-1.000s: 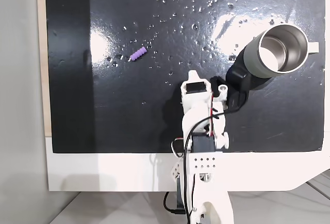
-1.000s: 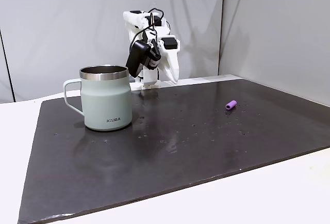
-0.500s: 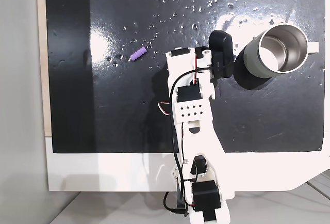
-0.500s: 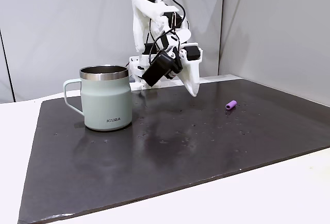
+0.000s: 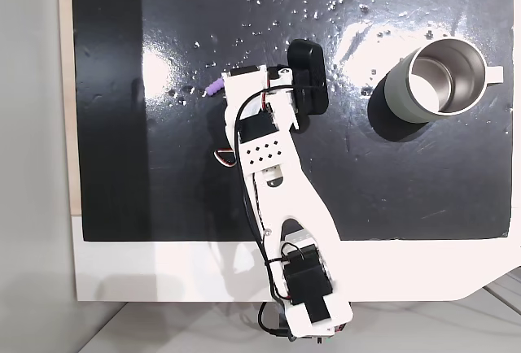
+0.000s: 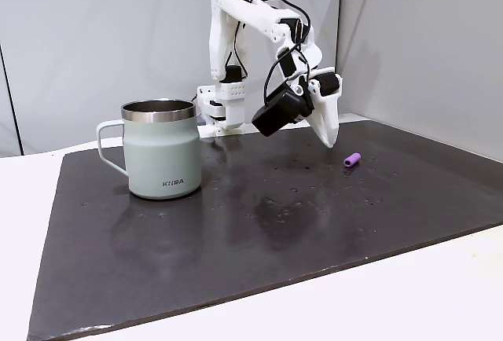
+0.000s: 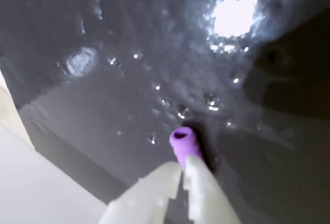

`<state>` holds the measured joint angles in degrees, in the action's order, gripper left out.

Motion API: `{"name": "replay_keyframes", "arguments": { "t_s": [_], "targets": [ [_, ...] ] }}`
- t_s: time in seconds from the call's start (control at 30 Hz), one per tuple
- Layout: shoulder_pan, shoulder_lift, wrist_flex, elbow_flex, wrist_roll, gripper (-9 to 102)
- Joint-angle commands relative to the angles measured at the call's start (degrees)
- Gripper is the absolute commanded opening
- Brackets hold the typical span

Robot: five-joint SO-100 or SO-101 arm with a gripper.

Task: Grasp a pengrip and put it in the cup.

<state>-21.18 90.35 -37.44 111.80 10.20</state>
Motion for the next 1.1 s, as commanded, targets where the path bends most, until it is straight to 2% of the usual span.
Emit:
{"name": "replay_keyframes", "arguments": {
  "t_s": [0.0,0.27,0.67,1.07],
  "targets": [
    [-1.3,-0.9,-0.5,-4.0,1.1,4],
    [-4.8,-3.9,-0.8,-6.9,2.8,13],
    [-11.2,-8.7,-1.6,-9.1,3.1,19],
    [-9.9,-14.6,-9.4,-15.6,5.7,19]
  ]
}}
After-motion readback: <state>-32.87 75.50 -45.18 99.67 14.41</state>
